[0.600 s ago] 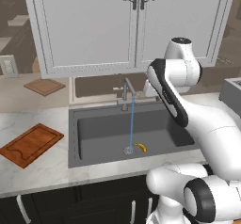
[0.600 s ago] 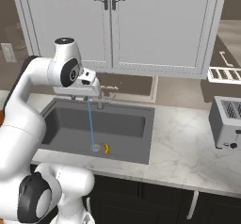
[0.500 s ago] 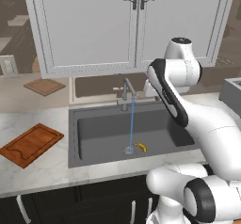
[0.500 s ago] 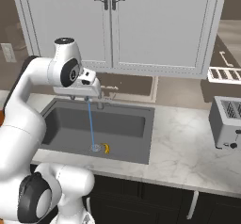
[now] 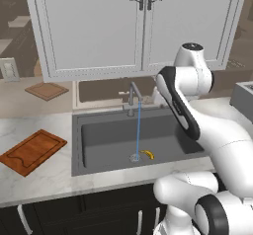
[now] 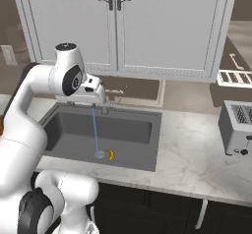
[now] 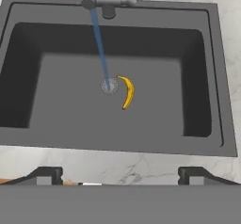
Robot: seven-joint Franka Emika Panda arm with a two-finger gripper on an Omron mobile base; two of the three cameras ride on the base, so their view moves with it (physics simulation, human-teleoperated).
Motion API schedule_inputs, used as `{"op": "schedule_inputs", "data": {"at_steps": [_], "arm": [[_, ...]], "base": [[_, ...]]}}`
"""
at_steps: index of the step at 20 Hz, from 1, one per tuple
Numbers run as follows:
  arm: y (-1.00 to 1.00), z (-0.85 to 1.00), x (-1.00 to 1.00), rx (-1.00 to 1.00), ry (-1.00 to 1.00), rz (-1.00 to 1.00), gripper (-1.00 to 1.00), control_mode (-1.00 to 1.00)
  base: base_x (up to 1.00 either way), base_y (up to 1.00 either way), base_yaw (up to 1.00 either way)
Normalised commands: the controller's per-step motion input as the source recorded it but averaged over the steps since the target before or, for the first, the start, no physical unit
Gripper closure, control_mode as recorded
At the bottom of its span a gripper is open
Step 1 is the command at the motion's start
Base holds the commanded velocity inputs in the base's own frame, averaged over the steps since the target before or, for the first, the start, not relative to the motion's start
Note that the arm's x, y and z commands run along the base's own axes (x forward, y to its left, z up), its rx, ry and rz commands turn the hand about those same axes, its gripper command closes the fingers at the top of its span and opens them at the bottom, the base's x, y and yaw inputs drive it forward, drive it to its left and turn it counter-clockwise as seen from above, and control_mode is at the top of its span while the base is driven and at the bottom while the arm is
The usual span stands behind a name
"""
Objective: Pick the banana from the sink and place it on the cutting board to airdry. Then turn off the sink faucet.
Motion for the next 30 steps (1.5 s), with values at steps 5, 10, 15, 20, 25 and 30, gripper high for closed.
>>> {"op": "schedule_inputs", "data": {"at_steps": [5,10,15,20,25,30], "arm": [[-0.13,-0.25,0.05,0.00,0.00,0.00,-1.00,-1.00],[-0.13,-0.30,0.22,0.00,0.00,0.00,-1.00,-1.00],[-0.02,-0.21,0.27,0.00,0.00,0.00,-1.00,-1.00],[0.00,-0.18,0.28,0.00,0.00,0.00,-1.00,-1.00],[0.00,-0.27,0.19,0.00,0.00,0.00,-1.00,-1.00],[0.00,-0.30,0.15,0.00,0.00,0.00,-1.00,-1.00]], "base": [[0.00,0.00,0.00],[0.00,0.00,0.00],[0.00,0.00,0.00],[0.00,0.00,0.00],[0.00,0.00,0.00],[0.00,0.00,0.00]]}}
